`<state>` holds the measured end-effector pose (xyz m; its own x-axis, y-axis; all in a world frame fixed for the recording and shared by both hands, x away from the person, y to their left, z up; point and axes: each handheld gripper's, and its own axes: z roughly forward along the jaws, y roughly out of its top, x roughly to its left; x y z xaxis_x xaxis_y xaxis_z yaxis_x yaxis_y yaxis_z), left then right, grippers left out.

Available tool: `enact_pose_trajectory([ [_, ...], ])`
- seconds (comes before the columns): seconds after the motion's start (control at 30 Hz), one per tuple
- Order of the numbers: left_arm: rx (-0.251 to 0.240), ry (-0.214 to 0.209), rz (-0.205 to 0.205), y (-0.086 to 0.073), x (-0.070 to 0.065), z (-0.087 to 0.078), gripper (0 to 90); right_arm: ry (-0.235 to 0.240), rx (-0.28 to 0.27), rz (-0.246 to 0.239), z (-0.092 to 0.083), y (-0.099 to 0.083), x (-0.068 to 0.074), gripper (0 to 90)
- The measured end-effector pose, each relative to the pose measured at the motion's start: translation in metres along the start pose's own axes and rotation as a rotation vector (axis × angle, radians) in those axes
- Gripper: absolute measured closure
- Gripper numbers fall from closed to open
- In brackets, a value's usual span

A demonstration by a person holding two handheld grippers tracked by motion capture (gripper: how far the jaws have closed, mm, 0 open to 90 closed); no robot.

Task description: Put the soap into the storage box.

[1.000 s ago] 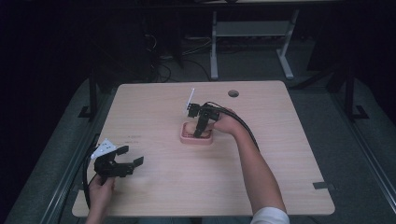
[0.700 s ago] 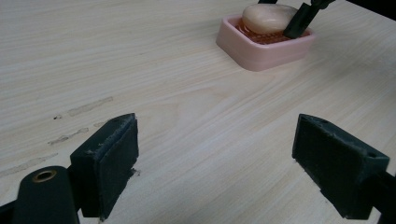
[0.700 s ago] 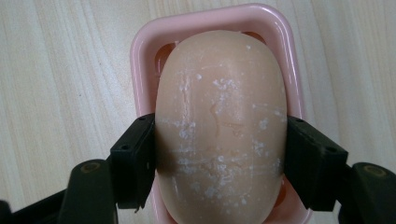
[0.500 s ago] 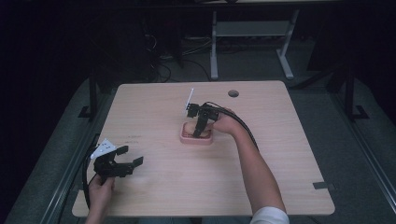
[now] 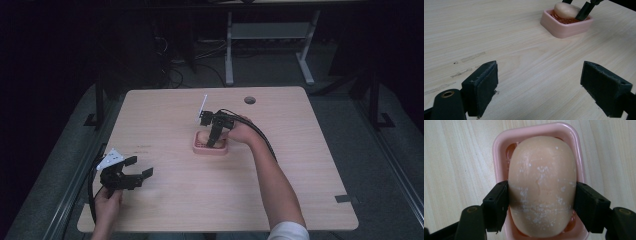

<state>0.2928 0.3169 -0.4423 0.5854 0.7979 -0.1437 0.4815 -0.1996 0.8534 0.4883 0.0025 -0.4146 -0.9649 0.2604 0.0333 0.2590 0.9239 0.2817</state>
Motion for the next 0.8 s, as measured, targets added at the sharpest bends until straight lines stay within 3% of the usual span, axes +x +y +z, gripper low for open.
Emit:
enact_pose_trajectory([
  [0.13, -0.003, 0.0, -0.005, 0.0, -0.001, 0.0, 14.2, 0.008, -0.045, 0.006, -0.007, 0.0, -0.001, 35.3],
  [0.57, 0.001, 0.0, 0.007, 0.0, 0.0, 0.0, 14.3, 0.007, -0.054, 0.025, -0.012, -0.007, 0.002, 29.6],
  [0.8, -0.001, -0.001, 0.01, 0.0, -0.001, 0.001, 14.3, 0.001, -0.08, 0.041, -0.021, -0.02, 0.003, 28.3],
])
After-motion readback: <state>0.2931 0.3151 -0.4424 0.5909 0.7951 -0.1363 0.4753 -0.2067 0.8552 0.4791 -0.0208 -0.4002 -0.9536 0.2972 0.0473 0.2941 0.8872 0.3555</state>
